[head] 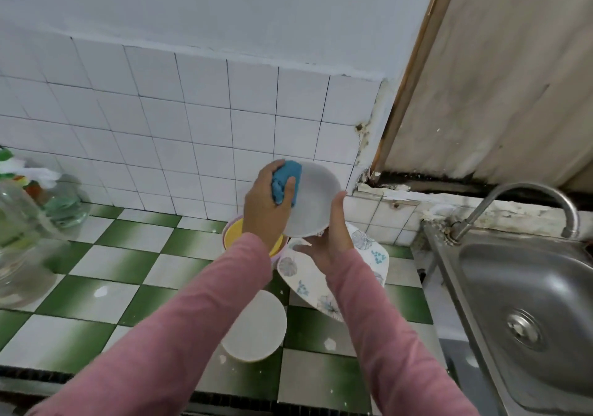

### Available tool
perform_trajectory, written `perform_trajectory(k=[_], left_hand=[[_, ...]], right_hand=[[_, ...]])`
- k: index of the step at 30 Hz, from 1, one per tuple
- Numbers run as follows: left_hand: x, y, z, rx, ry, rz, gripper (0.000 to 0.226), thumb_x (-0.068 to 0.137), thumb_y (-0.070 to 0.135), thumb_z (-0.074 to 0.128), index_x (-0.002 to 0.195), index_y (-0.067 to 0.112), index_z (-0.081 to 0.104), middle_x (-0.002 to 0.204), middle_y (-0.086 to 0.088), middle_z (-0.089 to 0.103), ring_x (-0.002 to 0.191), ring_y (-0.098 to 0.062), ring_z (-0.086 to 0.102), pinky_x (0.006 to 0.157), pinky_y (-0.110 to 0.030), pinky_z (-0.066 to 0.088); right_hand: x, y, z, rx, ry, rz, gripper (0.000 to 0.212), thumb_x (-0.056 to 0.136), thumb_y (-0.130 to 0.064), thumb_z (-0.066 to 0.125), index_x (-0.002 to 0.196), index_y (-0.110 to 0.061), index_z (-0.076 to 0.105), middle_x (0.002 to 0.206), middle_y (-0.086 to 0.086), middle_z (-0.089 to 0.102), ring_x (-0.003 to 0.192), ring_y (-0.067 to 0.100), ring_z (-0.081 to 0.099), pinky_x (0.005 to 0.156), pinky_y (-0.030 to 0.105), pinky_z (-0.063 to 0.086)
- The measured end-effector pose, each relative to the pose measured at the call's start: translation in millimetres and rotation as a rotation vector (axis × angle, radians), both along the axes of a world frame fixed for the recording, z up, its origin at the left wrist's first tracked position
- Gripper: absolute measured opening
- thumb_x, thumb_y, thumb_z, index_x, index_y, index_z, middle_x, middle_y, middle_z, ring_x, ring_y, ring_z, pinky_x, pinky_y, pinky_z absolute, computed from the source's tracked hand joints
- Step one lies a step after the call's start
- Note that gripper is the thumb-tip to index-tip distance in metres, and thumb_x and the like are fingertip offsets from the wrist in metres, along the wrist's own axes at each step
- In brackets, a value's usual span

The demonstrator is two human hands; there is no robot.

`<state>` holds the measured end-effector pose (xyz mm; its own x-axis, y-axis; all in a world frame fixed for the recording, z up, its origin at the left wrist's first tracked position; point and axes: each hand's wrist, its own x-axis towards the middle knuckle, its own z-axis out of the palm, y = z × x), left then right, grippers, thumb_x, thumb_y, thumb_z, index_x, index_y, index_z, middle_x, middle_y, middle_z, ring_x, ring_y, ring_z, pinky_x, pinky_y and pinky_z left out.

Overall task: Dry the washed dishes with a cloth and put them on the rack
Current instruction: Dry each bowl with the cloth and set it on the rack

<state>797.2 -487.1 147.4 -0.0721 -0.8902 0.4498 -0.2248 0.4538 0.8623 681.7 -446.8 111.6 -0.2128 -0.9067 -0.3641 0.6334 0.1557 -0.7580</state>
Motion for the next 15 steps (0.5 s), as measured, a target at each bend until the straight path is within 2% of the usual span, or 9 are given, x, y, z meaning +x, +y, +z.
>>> perform_trajectory(k=[2,4,6,8,9,11,13,15], left_hand=[[-13,-10,3,0.027,-0.290,-0.064,0.040,0.100,0.034,0.053,0.138,0.024,0.049,0.128,-0.001,0.059,0.111,-0.021,0.058,0.092,-0.019,0.043],[-27,-15,6,0.052,-0.594,-0.149,0.049,0.103,0.040,0.043,0.148,0.024,0.036,0.144,-0.002,0.050,0.126,-0.021,0.052,0.102,-0.025,0.040],[-37,-14,10,0.065,-0.755,-0.269,0.056,0.105,0.042,0.032,0.156,0.022,0.020,0.161,0.001,0.025,0.145,-0.017,0.029,0.117,-0.031,0.025],[-46,-6,13,0.095,-0.809,-0.413,0.057,0.106,0.041,0.027,0.158,0.022,0.011,0.165,0.007,0.008,0.151,-0.010,0.009,0.121,-0.028,0.007],[-48,-1,14,0.106,-0.814,-0.476,0.057,0.106,0.041,0.027,0.158,0.024,0.011,0.164,0.010,0.006,0.151,-0.007,0.005,0.121,-0.027,0.003],[-47,6,13,0.094,-0.847,-0.546,0.056,0.106,0.042,0.027,0.158,0.027,0.012,0.164,0.013,0.008,0.150,-0.006,0.004,0.122,-0.029,0.001],[-41,3,12,-0.020,-1.013,-0.522,0.054,0.105,0.044,0.024,0.157,0.030,0.014,0.163,0.014,0.011,0.150,-0.006,0.007,0.123,-0.030,0.001],[-32,-6,12,-0.195,-1.226,-0.455,0.054,0.105,0.043,0.020,0.157,0.026,0.017,0.163,0.009,0.015,0.150,-0.008,0.013,0.123,-0.029,0.002]], right_hand=[[-8,-10,6,-0.109,-0.044,0.005,0.110,0.059,-0.092,0.056,0.143,-0.022,0.047,0.131,0.019,0.062,0.118,0.036,0.061,0.095,0.063,0.050],[-16,-18,12,-0.161,-0.036,-0.017,0.115,0.054,-0.087,0.069,0.145,-0.021,0.042,0.135,0.019,0.059,0.118,0.041,0.062,0.089,0.064,0.052],[-25,-24,15,-0.191,-0.036,-0.035,0.119,0.052,-0.084,0.073,0.145,-0.018,0.041,0.136,0.020,0.059,0.118,0.040,0.062,0.090,0.062,0.053],[-33,-23,18,-0.197,-0.071,-0.078,0.122,0.050,-0.084,0.074,0.144,-0.014,0.042,0.136,0.020,0.059,0.119,0.036,0.062,0.095,0.055,0.053],[-35,-22,18,-0.192,-0.087,-0.090,0.120,0.052,-0.084,0.072,0.142,-0.010,0.045,0.136,0.020,0.059,0.119,0.035,0.062,0.098,0.052,0.052],[-38,-18,18,-0.197,-0.105,-0.076,0.103,0.063,-0.082,0.060,0.130,-0.004,0.057,0.130,0.020,0.062,0.120,0.035,0.062,0.104,0.050,0.048],[-42,-14,16,-0.219,-0.143,-0.060,0.091,0.071,-0.078,0.050,0.122,-0.002,0.062,0.128,0.024,0.063,0.120,0.038,0.061,0.106,0.052,0.046],[-42,-10,14,-0.241,-0.193,-0.037,0.089,0.077,-0.076,0.044,0.127,-0.004,0.059,0.130,0.025,0.061,0.123,0.040,0.058,0.107,0.055,0.044]])
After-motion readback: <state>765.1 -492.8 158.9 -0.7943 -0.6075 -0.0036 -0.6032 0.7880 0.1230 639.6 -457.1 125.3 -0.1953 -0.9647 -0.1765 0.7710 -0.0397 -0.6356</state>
